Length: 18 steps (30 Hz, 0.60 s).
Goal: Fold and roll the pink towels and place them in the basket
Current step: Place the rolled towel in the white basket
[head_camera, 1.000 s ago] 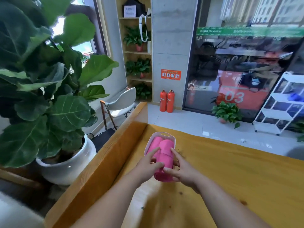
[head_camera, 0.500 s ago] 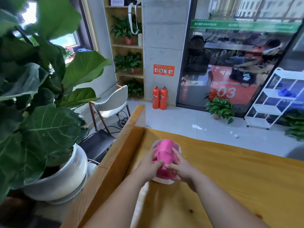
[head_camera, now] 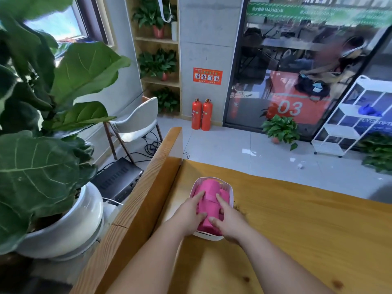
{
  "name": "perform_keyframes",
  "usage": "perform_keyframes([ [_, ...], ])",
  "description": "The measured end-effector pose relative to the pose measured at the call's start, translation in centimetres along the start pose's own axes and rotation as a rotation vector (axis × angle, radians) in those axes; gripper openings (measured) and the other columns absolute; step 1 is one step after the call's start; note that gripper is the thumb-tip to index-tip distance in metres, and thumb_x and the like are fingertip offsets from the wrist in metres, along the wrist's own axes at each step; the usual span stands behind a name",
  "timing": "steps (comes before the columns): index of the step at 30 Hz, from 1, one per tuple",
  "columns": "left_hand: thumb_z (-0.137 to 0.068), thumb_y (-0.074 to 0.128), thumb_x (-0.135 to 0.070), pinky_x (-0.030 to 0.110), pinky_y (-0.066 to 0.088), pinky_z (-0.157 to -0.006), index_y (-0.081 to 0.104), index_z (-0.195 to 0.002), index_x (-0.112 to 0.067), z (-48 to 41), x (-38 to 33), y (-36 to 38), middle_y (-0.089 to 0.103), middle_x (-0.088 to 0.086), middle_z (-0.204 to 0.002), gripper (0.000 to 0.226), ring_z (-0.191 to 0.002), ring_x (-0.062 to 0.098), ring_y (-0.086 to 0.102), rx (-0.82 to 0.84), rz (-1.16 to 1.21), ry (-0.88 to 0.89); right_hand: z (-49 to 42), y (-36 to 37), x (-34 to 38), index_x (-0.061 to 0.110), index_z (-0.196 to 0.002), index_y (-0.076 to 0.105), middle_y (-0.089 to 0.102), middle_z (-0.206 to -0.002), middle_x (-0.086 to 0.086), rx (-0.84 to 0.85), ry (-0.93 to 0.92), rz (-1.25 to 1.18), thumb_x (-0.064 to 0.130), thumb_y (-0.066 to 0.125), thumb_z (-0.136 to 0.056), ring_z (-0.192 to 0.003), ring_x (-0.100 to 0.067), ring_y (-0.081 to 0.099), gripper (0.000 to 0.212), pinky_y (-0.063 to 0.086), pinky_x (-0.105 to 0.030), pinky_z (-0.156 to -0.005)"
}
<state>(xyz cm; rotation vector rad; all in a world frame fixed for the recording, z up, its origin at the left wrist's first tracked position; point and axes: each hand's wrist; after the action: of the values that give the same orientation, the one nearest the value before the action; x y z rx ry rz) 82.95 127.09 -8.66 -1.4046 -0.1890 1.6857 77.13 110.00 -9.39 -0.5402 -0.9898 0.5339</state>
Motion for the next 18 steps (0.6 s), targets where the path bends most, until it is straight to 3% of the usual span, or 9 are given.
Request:
perform_keyframes([
  [3, -0.103, 0.066, -0.026, 0.039, 0.054, -0.104, 0.021, -0.166, -0.043, -0.7, -0.5, 0.2, 0.058, 0.007, -0.145, 0.080, -0.125, 0.026, 0.061, 0.006, -0.099, 0.002, -0.7, -0.2, -0.2, 0.053, -0.164, 0.006, 0.059, -0.148, -0.007, -0.011, 0.011, 0.098, 0.048, 0.071, -0.097, -0.125, -0.027, 0.063, 0.093, 0.052, -0.036, -0.103],
  [7, -0.106, 0.060, -0.026, 0.037, 0.051, -0.099, 0.014, -0.168, -0.038, -0.3, -1.5, 0.5, 0.061, 0.011, -0.139, 0.078, -0.122, 0.028, 0.061, 0.000, -0.227, -0.007, -1.0, 0.1, -0.2, 0.052, -0.163, 0.004, 0.064, -0.138, -0.009, -0.025, 0.033, 0.179, 0.051, 0.068, -0.097, -0.111, -0.029, 0.066, 0.093, 0.055, -0.039, -0.097],
  [10, -0.108, 0.054, -0.024, 0.041, 0.054, -0.096, 0.010, -0.168, -0.038, 0.4, -1.9, 0.7, 0.063, 0.012, -0.134, 0.076, -0.115, 0.028, 0.063, -0.013, -0.260, -0.014, -0.3, 0.2, -0.1, 0.051, -0.164, 0.010, 0.061, -0.146, -0.008, -0.035, 0.005, 0.105, 0.047, 0.069, -0.097, -0.123, -0.029, 0.063, 0.089, 0.052, -0.040, -0.104],
  [13, -0.107, 0.055, -0.029, 0.044, 0.054, -0.100, 0.014, -0.167, -0.041, 1.5, -2.6, 0.5, 0.054, 0.013, -0.145, 0.074, -0.120, 0.029, 0.062, -0.053, -0.267, 0.002, 1.4, -0.9, 0.0, 0.049, -0.164, 0.018, 0.056, -0.151, -0.005, -0.076, -0.059, 0.075, 0.043, 0.067, -0.100, -0.131, -0.027, 0.060, 0.080, 0.049, -0.038, -0.107],
  [18, -0.103, 0.059, -0.044, 0.046, 0.048, -0.110, 0.020, -0.166, -0.041, 3.6, -4.6, 0.9, 0.033, 0.012, -0.162, 0.075, -0.136, 0.034, 0.051, -0.072, -0.352, 0.044, 5.4, -3.8, -0.8, 0.045, -0.164, 0.022, 0.041, -0.159, -0.002, -0.210, -0.099, 0.183, 0.056, 0.055, -0.102, -0.141, -0.027, 0.049, 0.071, 0.047, -0.042, -0.109],
])
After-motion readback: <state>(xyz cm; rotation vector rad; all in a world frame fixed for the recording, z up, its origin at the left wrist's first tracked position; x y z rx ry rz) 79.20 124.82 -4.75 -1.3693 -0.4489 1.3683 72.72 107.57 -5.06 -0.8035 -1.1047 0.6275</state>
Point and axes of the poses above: each hand's wrist, its own z-axis away from the middle knuckle, its own y-axis out of the palm, x = y × z
